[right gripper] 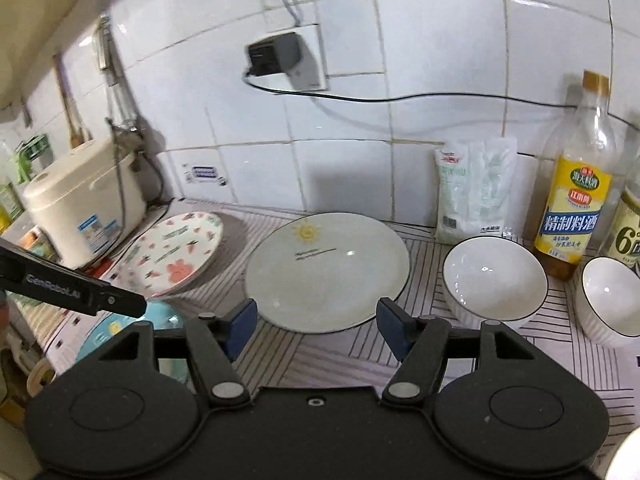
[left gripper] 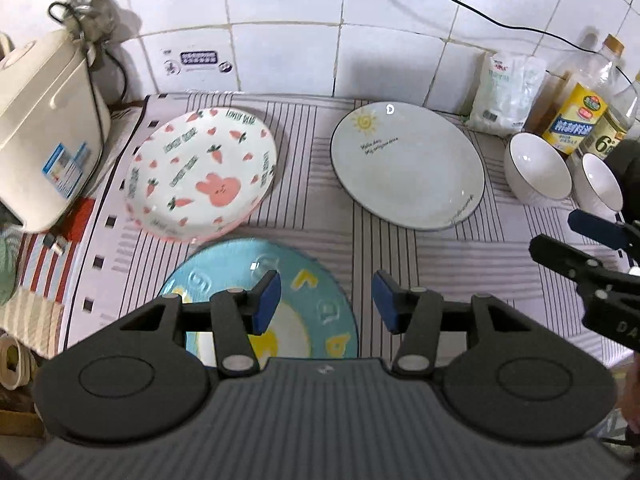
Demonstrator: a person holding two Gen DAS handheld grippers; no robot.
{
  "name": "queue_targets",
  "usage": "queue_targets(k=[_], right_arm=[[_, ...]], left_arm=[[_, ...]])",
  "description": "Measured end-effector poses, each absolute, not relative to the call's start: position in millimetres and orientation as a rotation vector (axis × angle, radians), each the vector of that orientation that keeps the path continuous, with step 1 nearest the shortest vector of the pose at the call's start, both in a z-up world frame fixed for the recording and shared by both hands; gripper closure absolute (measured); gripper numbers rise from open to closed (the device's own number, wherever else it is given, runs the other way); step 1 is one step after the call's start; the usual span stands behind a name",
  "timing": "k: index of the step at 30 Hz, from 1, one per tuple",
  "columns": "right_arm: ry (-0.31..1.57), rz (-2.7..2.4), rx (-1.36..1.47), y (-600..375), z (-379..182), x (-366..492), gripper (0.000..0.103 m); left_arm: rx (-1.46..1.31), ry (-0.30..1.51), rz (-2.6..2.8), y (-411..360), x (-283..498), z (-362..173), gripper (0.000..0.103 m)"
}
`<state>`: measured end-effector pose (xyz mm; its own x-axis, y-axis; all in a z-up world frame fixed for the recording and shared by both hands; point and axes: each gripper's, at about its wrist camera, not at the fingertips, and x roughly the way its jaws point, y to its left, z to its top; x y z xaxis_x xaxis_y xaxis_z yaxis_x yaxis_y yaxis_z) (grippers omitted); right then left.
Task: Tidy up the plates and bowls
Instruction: 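Open both grippers and move them to the blue egg-print plate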
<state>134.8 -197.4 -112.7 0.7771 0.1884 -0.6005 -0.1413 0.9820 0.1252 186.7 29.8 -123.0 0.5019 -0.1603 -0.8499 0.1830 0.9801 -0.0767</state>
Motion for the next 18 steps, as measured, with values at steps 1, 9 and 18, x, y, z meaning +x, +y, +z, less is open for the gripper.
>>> queue_targets(k=[1, 9, 18], right_arm=[[0.659, 0.187, 0.07, -194.4, -109.4, 128.9, 0.032], [0.657, 0.255, 0.039, -166.5, -99.5, 94.9, 0.031], [0.645, 0.355, 0.042, -138.8, -120.5, 73.4, 0.031]], left_arm=[[0.023, 1.025, -0.205, 32.6, 181.6, -122.9, 0.053], [0.047, 1.014, -0.197, 46.0, 139.1, -125.5, 0.052], [0.013, 1.04, -0.157, 65.2, 108.2, -136.1, 0.052]])
